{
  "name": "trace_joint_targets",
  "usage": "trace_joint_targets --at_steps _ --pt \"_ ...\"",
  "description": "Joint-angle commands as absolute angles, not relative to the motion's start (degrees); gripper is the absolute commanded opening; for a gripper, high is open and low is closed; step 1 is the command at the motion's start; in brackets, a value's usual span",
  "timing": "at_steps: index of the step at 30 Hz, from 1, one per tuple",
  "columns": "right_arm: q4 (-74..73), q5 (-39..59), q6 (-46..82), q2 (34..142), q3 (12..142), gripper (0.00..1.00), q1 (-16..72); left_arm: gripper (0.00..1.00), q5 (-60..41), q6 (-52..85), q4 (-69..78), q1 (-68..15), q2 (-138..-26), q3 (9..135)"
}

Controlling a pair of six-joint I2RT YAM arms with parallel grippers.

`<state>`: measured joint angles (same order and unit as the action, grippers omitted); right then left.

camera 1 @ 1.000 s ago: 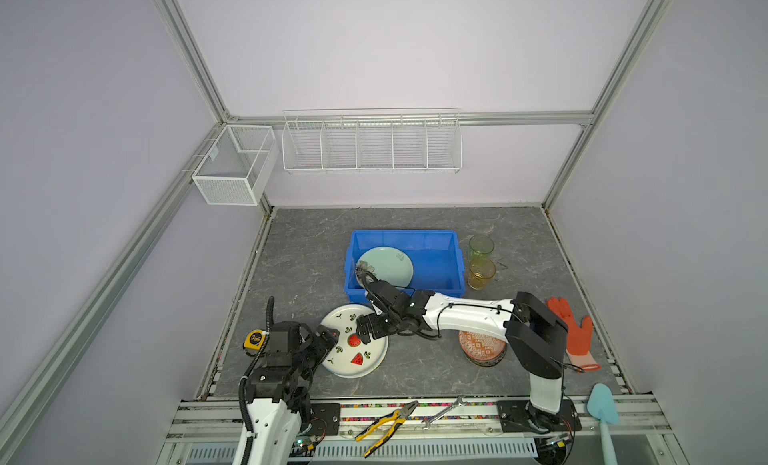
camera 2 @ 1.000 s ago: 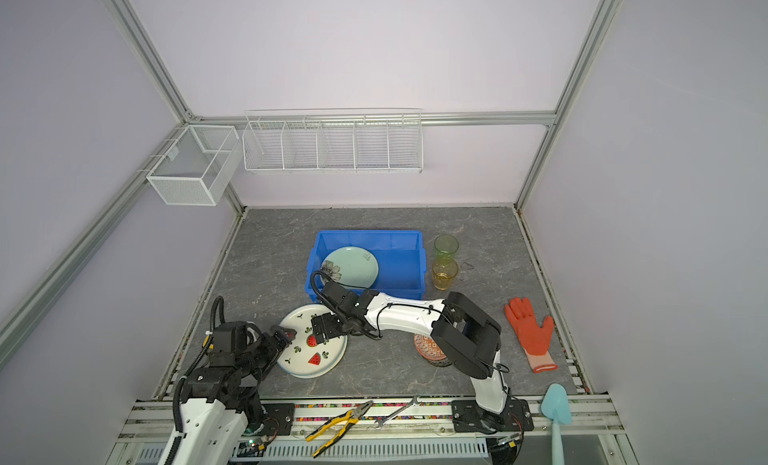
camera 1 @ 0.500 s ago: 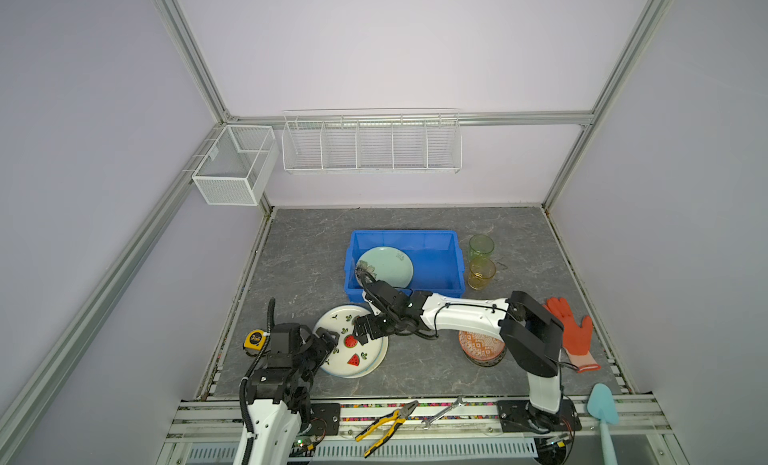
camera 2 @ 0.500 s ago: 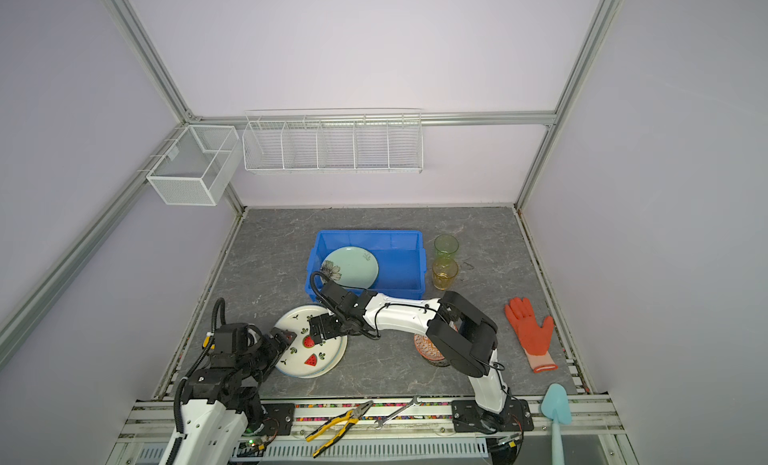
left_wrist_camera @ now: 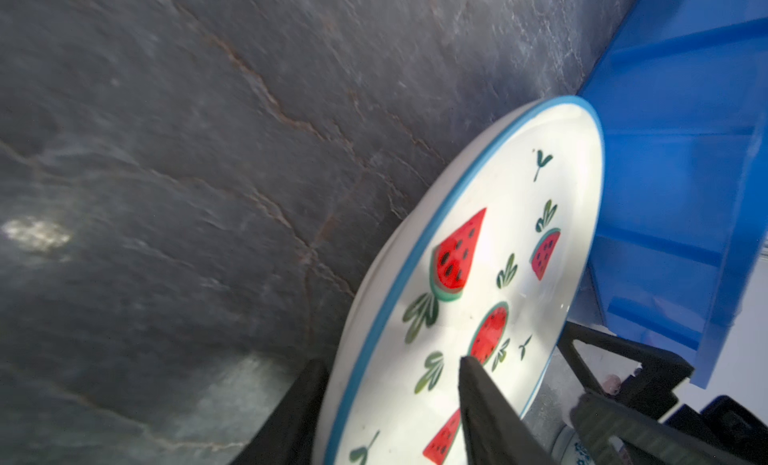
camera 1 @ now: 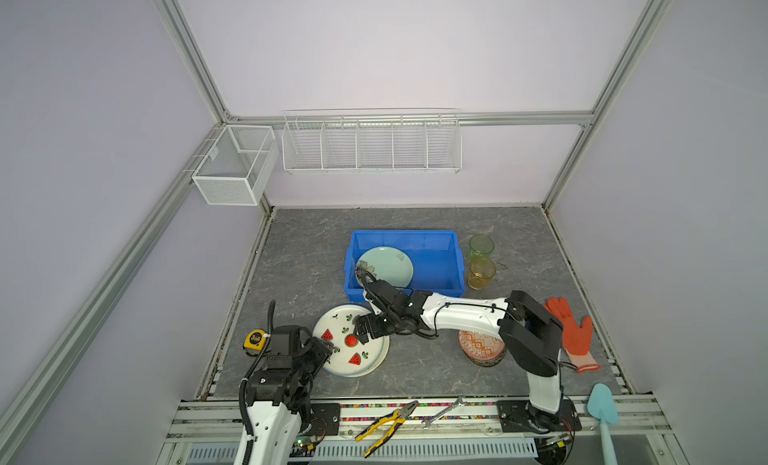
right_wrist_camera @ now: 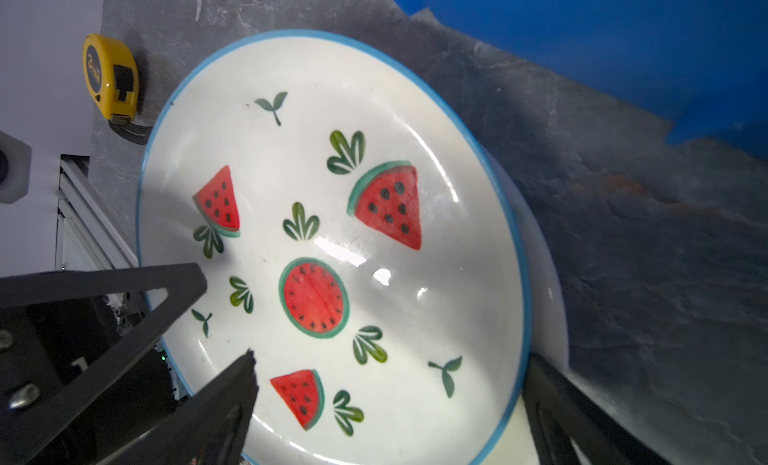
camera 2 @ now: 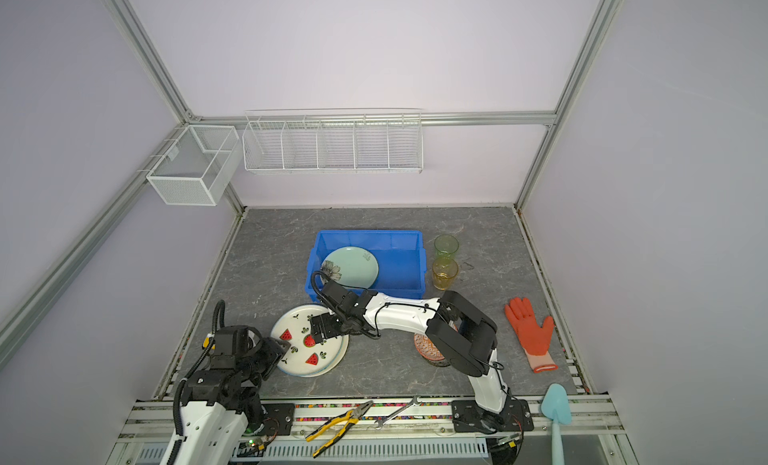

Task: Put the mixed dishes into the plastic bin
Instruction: 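Tilt the watermelon plate up off the calligraphy plate with both grippers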

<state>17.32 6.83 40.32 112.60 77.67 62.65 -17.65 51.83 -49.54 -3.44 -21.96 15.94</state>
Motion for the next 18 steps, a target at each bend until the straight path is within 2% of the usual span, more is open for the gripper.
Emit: trace_joint_targets --at_steps 1,6,18 --pt "13.9 10.3 41.2 113.2 77.3 1.0 63.5 0.47 -20.4 52.8 -46.3 -4.1 -20.9 19.6" --pt "14.0 10.1 41.1 113.0 76.9 1.0 63.5 0.37 -20.1 52.7 -47.1 -4.2 -20.9 21.3" --pt "14.0 10.0 41.1 112.4 76.9 1.0 63.5 0.24 -20.4 52.8 -47.9 -4.3 -20.9 22.9"
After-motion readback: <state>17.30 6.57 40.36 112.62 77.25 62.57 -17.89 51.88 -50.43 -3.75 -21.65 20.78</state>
